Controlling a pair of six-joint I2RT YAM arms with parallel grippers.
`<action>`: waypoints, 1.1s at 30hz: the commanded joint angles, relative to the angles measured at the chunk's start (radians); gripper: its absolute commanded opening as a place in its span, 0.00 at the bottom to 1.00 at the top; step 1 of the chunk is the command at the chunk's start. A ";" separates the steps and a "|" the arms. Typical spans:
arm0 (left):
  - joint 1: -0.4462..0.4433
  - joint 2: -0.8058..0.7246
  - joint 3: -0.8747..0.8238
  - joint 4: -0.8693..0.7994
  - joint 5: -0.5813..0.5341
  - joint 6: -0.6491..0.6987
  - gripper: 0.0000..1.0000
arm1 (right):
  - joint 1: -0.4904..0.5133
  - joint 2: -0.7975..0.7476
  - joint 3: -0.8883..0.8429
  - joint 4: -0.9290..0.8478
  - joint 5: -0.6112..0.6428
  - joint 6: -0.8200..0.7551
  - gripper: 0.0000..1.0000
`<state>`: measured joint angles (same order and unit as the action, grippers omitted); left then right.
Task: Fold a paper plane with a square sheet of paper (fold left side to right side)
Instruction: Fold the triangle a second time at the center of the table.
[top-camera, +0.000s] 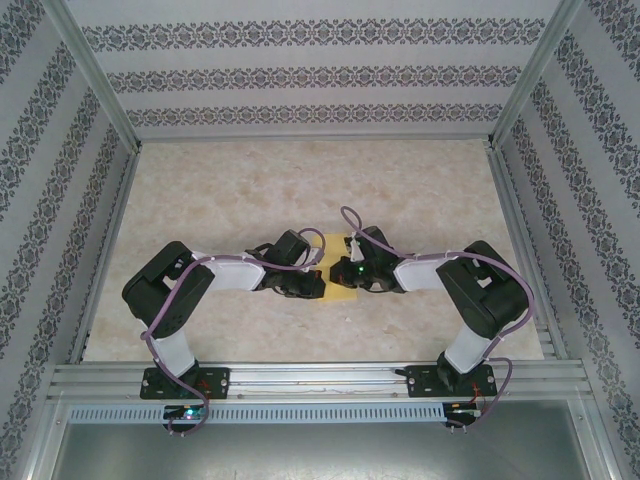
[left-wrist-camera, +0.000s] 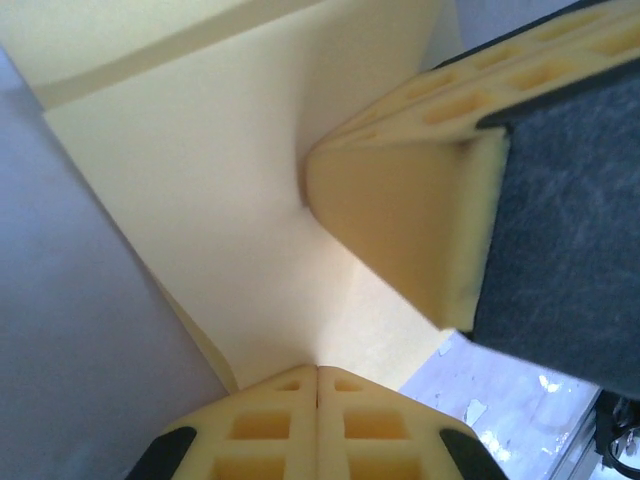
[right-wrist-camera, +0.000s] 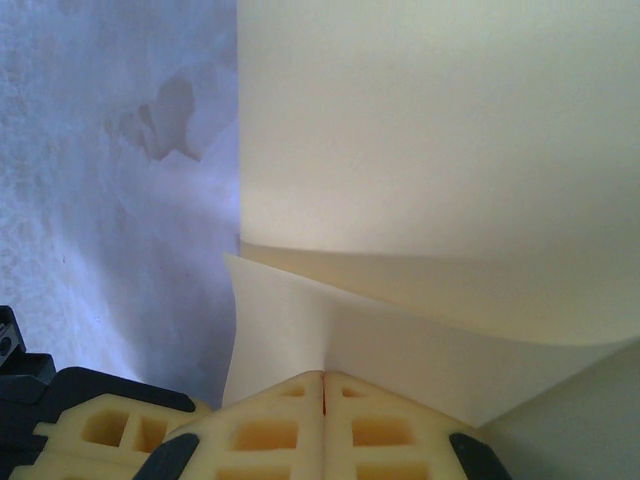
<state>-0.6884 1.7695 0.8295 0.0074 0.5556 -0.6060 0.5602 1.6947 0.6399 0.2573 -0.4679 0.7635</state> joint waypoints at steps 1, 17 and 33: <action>-0.011 0.034 -0.015 -0.107 -0.076 0.023 0.01 | -0.045 0.014 0.003 -0.038 0.035 -0.048 0.00; -0.011 0.025 -0.022 -0.082 -0.062 0.017 0.01 | -0.227 0.044 0.065 -0.119 -0.015 -0.146 0.00; -0.011 -0.001 0.004 -0.086 -0.052 0.019 0.01 | -0.137 -0.156 -0.014 -0.097 -0.064 -0.070 0.00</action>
<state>-0.6884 1.7683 0.8318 0.0055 0.5552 -0.6060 0.3904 1.5272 0.6632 0.1333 -0.5171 0.6582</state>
